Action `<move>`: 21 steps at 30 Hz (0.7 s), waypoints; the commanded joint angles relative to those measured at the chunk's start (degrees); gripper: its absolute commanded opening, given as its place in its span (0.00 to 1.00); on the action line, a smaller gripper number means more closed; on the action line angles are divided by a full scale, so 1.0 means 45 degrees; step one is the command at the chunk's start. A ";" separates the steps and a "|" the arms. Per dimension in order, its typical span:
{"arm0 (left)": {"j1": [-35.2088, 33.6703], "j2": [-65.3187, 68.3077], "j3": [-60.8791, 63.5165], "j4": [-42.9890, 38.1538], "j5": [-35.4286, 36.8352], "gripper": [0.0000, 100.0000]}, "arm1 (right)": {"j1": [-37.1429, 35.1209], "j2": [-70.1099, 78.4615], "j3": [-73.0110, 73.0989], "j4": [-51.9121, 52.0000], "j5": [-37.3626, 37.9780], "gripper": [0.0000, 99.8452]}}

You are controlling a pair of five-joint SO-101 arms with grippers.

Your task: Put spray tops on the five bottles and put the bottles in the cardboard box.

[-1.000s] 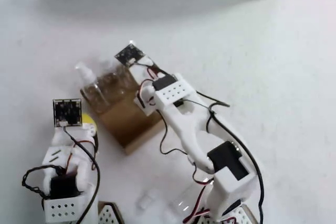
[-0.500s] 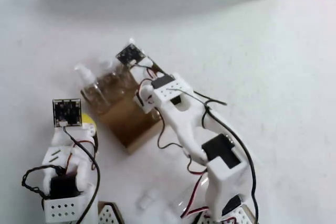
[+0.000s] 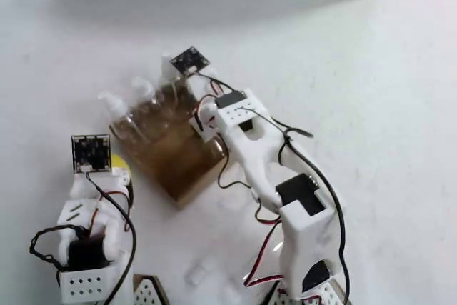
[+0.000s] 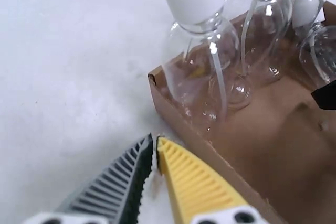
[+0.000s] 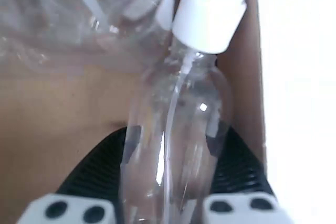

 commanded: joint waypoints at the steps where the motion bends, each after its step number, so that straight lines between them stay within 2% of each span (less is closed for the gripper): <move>1: -0.0147 -0.0088 -0.0039 -0.0410 -0.0117 0.02 | 0.0361 -0.0850 -0.0469 0.0186 0.0059 0.02; 21: -0.0147 -0.0088 -0.0039 -0.0410 -0.0117 0.02 | 0.1006 -0.1514 -0.0567 0.0576 0.0059 0.02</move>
